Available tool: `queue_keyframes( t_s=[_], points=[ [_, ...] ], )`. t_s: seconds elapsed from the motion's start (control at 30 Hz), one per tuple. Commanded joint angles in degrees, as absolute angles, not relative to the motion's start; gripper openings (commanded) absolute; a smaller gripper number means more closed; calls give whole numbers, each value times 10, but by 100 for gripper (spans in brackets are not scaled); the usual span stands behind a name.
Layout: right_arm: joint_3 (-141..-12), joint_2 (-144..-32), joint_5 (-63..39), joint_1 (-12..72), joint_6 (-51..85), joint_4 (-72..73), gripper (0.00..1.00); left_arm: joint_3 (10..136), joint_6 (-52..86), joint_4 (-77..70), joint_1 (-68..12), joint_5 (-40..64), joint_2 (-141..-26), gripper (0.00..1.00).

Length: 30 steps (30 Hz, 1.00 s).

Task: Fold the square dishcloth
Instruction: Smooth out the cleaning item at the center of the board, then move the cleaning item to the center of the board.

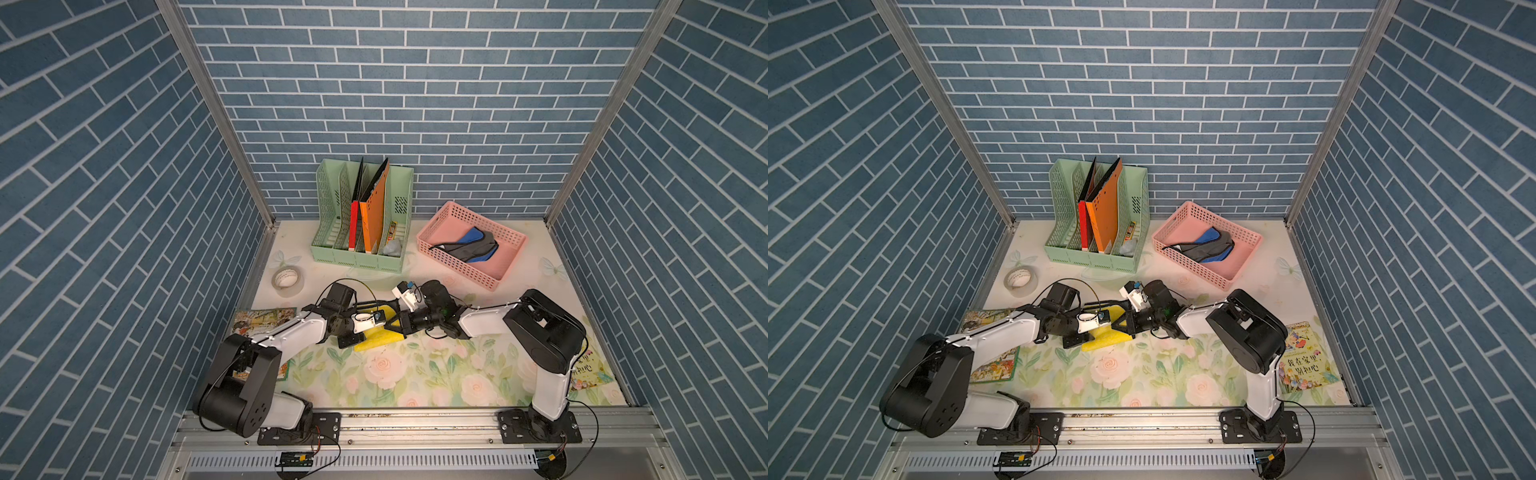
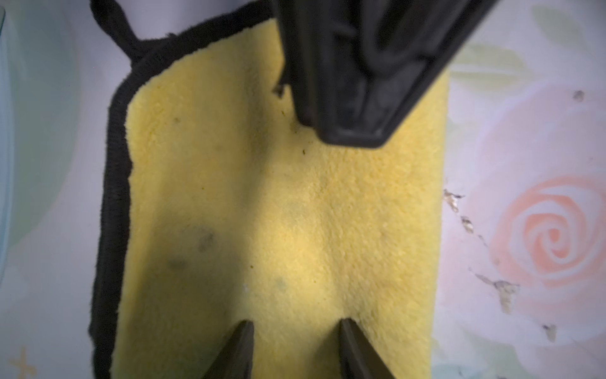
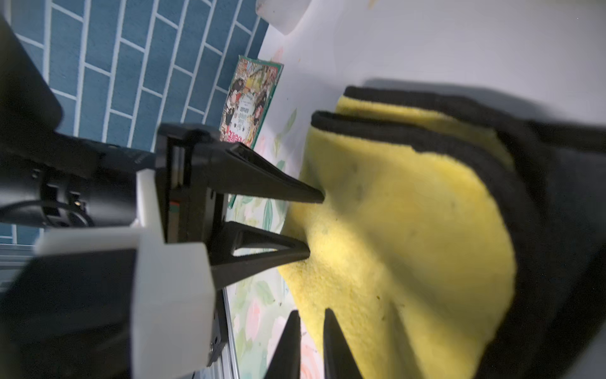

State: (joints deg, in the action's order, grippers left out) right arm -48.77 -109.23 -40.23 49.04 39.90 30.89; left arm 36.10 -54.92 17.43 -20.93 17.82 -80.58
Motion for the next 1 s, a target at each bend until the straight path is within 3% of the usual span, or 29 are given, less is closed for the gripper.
queue_keyframes(
  t_s=[0.0,0.27,0.5,0.53,0.6,0.63,0.67,0.83,0.97],
  points=[
    [-468,-1121,-413,497,422,336,16,346,-555,180,-212,158,-809,48],
    [-460,-1133,-389,494,408,320,17,352,-546,170,-218,142,-807,48],
    [-466,-1001,-334,455,371,244,41,374,-503,96,-210,21,-880,47],
    [-466,-981,-319,443,361,226,46,378,-502,95,-207,15,-884,47],
    [-473,-934,-285,426,333,169,67,387,-509,96,-202,2,-889,47],
    [-483,-912,-270,416,316,138,92,391,-515,98,-198,-6,-889,47],
    [-494,-892,-242,411,298,107,99,395,-522,102,-193,-15,-889,47],
    [-546,-819,-106,385,225,-33,100,426,-556,146,-155,-29,-873,47],
    [-555,-740,84,383,218,-74,100,463,-567,198,-134,-12,-848,48]
  ],
)
